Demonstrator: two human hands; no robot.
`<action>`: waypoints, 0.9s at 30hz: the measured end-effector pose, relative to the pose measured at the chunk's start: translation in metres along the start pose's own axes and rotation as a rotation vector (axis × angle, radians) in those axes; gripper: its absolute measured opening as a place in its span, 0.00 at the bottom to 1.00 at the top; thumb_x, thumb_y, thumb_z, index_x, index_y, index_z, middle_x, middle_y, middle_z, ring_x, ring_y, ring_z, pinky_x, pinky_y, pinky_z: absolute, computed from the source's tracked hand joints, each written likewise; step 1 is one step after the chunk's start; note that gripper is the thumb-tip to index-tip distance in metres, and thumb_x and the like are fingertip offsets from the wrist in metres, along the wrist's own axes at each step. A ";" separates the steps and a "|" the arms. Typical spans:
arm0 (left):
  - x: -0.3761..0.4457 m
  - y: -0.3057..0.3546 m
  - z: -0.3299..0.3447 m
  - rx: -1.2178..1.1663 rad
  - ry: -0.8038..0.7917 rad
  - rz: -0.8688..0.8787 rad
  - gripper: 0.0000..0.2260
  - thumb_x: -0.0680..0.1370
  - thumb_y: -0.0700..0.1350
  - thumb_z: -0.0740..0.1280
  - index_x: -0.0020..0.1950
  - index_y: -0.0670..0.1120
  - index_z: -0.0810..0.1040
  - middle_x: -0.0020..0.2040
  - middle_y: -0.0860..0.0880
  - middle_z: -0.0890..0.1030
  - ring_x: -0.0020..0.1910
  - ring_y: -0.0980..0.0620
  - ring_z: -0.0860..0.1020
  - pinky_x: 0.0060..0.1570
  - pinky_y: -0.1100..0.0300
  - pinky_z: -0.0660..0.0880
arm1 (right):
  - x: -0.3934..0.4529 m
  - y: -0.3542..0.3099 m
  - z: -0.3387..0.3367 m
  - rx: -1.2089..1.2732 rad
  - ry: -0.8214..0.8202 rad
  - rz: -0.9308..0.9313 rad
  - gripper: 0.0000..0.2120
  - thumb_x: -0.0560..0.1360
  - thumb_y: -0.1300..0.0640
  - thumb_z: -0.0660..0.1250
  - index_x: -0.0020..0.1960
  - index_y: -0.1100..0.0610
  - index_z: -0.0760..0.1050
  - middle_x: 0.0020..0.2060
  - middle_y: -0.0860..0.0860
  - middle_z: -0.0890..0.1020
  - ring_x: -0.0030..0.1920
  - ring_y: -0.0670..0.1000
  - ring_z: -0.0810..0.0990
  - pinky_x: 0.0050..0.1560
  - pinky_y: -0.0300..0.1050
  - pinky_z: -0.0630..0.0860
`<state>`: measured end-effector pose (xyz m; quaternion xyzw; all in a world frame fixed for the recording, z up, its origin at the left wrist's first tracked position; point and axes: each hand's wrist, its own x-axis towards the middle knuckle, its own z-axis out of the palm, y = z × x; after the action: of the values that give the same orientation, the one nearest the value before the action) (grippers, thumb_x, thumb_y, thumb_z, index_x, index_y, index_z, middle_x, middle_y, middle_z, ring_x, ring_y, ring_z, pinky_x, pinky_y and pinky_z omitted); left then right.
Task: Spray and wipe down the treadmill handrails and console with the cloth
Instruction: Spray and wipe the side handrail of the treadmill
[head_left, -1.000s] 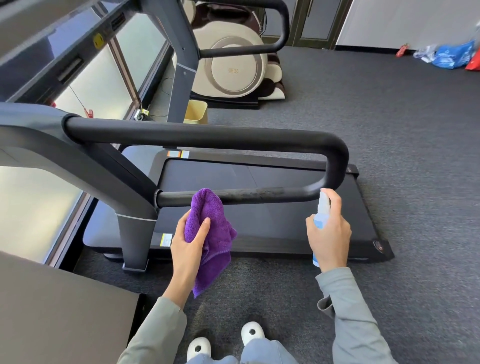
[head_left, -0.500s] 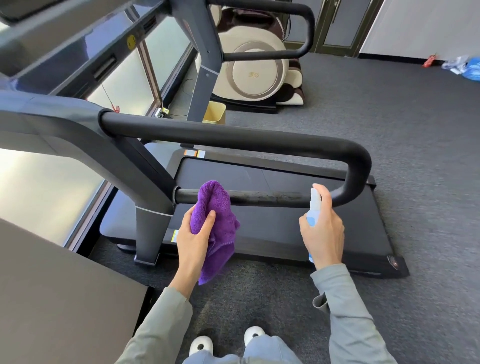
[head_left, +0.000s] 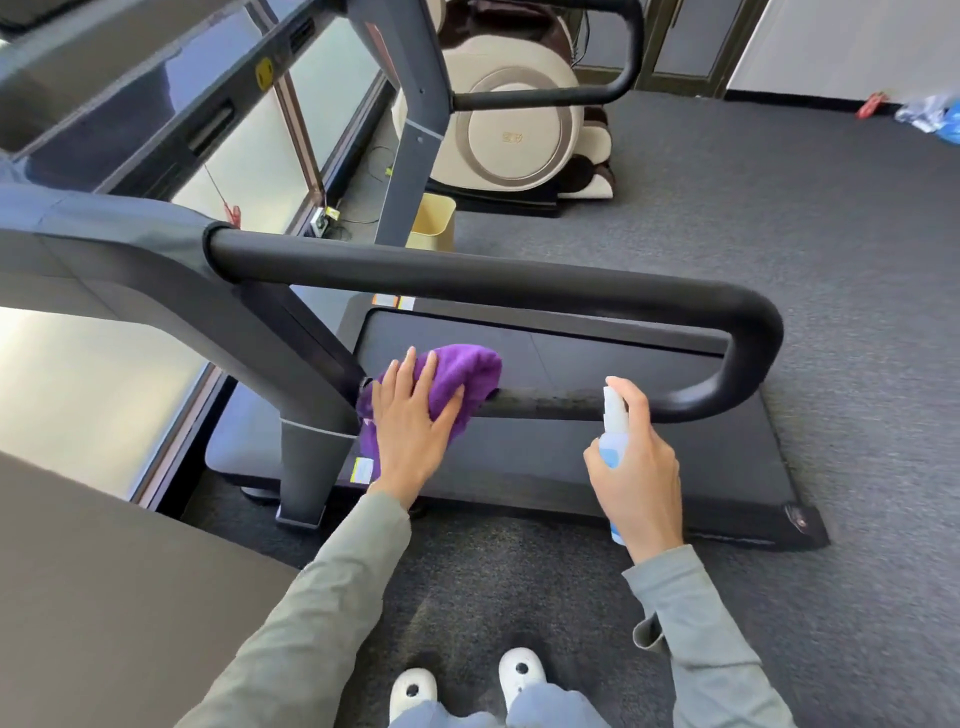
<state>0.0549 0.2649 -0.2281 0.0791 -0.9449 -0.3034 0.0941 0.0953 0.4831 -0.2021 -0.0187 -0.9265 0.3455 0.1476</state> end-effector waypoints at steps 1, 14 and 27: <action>0.001 -0.001 0.008 0.102 -0.075 -0.002 0.29 0.81 0.60 0.57 0.78 0.47 0.59 0.79 0.47 0.57 0.77 0.44 0.53 0.76 0.48 0.47 | -0.002 -0.001 0.001 0.002 -0.001 -0.008 0.31 0.72 0.68 0.66 0.70 0.48 0.64 0.55 0.52 0.83 0.49 0.64 0.81 0.46 0.50 0.74; 0.030 -0.030 0.003 0.228 -0.141 0.472 0.27 0.79 0.65 0.51 0.72 0.54 0.72 0.65 0.48 0.75 0.62 0.45 0.72 0.63 0.48 0.66 | -0.004 -0.008 0.019 0.037 -0.096 0.045 0.33 0.72 0.65 0.67 0.69 0.40 0.61 0.48 0.53 0.83 0.44 0.63 0.79 0.42 0.52 0.75; 0.026 0.015 0.040 0.321 0.052 0.139 0.18 0.79 0.59 0.54 0.57 0.56 0.81 0.52 0.55 0.84 0.53 0.46 0.77 0.59 0.47 0.66 | 0.007 0.000 0.017 0.037 -0.079 0.063 0.33 0.72 0.64 0.68 0.69 0.39 0.61 0.47 0.52 0.83 0.42 0.62 0.78 0.42 0.54 0.76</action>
<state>0.0197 0.2939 -0.2479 0.0355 -0.9817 -0.1390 0.1251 0.0840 0.4734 -0.2125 -0.0314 -0.9240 0.3677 0.1001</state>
